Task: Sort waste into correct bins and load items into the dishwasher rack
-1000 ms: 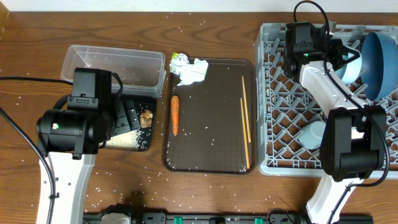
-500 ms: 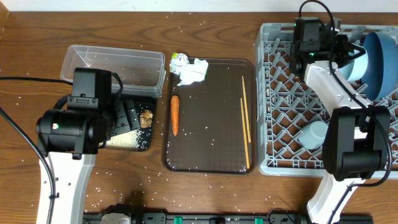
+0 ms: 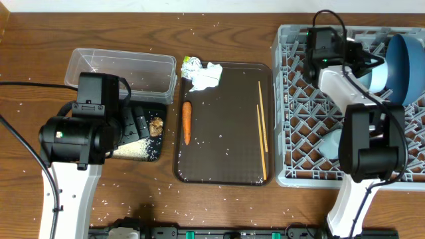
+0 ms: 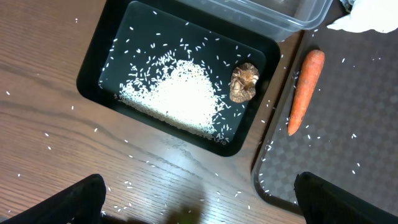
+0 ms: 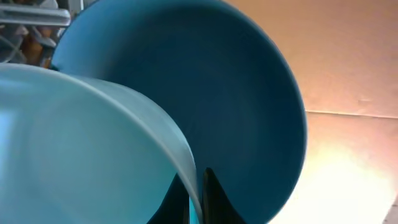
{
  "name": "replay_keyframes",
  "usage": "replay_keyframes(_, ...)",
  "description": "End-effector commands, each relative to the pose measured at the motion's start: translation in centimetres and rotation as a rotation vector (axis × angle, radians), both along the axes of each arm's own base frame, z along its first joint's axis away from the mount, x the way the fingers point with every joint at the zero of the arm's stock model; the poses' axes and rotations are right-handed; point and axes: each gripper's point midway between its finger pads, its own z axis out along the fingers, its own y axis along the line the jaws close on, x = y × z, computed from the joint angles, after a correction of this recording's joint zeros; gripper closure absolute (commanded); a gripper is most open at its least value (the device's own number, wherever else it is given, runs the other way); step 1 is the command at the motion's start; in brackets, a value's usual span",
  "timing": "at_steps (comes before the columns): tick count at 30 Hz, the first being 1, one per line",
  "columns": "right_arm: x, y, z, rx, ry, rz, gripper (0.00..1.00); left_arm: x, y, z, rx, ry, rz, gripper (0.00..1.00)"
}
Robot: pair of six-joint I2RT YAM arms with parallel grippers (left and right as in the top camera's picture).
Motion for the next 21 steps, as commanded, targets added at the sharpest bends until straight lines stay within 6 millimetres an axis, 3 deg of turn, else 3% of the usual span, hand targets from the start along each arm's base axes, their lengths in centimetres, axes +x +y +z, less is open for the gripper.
replay_keyframes(1,0.3,0.8,-0.6,-0.003,0.014,0.016,0.89,0.0,0.4,0.0,0.022,0.005,0.002,0.02)
replay_keyframes(4,1.0,2.4,-0.2,0.002,-0.027,0.050,0.36,0.0,0.4,0.0,0.022,0.005,0.002,0.02)
replay_keyframes(5,1.2,3.1,-0.2,0.008,-0.034,0.070,0.25,0.0,0.4,0.0,0.022,0.004,0.002,0.02)
replay_keyframes(8,2.0,5.5,-0.6,0.033,-0.032,0.141,0.10,0.0,0.4,0.0,0.022,0.005,0.002,0.02)
replay_keyframes(11,2.7,8.1,-1.0,0.061,-0.026,0.216,0.01,0.0,0.4,0.0,0.022,0.005,0.002,0.02)
replay_keyframes(16,4.0,12.4,-1.9,0.135,-0.021,0.359,0.01,0.0,0.4,0.0,0.022,0.005,0.002,0.02)
replay_keyframes(21,4.7,16.6,-1.4,0.166,-0.082,0.456,0.01,0.0,0.4,0.0,0.022,0.004,0.002,0.02)
